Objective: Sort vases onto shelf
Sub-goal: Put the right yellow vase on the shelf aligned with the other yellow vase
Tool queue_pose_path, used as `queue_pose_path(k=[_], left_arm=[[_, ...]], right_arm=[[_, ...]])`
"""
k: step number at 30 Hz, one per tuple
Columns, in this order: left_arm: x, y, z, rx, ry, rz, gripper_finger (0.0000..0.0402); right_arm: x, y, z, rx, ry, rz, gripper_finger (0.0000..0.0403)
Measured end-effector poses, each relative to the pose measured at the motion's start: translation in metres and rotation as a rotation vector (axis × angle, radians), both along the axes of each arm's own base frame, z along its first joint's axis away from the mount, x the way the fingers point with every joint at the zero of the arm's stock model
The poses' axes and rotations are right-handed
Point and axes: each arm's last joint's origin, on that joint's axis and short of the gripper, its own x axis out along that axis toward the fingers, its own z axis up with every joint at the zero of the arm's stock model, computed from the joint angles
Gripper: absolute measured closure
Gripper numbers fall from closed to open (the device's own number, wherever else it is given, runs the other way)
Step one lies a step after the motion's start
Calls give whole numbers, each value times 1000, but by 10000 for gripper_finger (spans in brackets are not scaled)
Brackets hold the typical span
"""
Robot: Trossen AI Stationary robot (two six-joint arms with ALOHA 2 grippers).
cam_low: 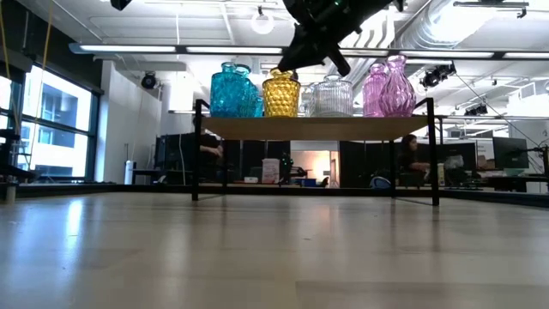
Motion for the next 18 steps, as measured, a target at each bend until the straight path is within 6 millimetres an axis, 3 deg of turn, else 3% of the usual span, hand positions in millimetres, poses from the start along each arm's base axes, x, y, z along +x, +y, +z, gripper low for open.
queue_pose_path(k=[18], left_arm=[[0,0,0,-20,-5,10,339]], right_arm=[[-1,-20,2,-16,-12,20,403]])
